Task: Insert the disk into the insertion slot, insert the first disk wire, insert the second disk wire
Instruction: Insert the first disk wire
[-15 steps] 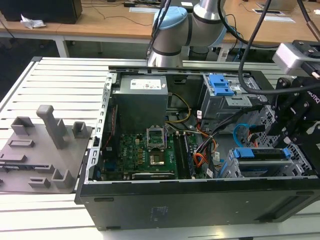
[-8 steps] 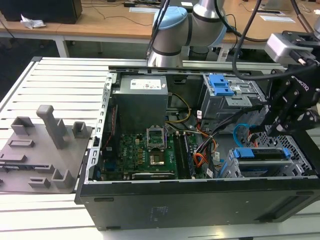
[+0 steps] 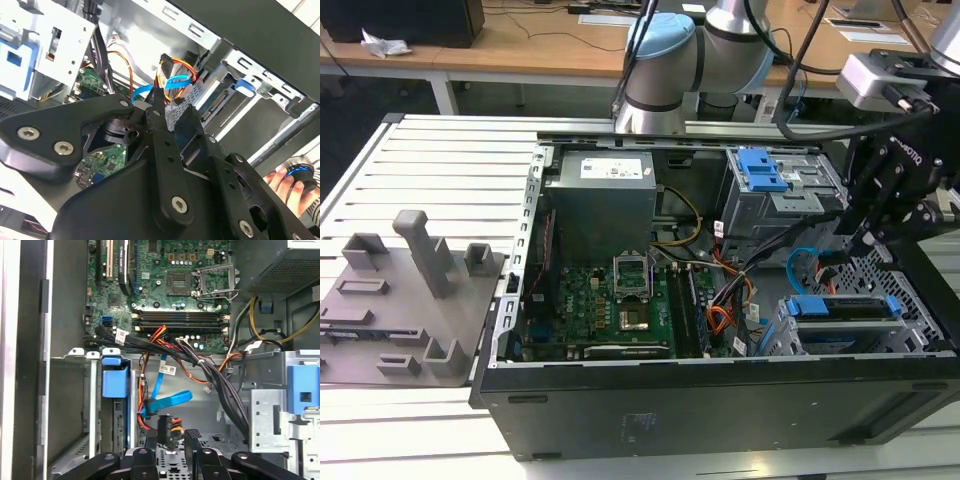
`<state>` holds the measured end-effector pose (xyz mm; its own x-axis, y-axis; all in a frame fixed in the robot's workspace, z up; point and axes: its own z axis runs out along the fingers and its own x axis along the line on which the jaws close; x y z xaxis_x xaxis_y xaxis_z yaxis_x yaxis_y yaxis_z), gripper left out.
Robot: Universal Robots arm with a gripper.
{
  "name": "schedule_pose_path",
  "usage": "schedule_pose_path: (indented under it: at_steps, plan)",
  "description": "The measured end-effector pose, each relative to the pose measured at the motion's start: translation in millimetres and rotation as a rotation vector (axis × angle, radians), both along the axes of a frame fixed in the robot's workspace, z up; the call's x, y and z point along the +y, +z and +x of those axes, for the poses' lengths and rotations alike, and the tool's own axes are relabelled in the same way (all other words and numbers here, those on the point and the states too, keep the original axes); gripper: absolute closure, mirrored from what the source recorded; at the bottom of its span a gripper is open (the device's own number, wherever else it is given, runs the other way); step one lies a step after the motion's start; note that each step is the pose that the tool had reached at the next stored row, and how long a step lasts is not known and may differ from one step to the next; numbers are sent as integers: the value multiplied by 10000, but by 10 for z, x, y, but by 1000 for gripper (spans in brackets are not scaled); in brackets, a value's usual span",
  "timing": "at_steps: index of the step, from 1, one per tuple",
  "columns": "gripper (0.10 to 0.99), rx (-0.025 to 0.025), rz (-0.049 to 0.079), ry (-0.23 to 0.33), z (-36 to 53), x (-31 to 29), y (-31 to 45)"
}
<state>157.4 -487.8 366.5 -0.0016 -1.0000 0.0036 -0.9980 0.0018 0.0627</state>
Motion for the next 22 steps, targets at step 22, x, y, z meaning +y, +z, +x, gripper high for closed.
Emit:
schedule_pose_path:
  at_steps: [22]
  plan:
    - [725, 8, -867, 206, -56, 100, -168]
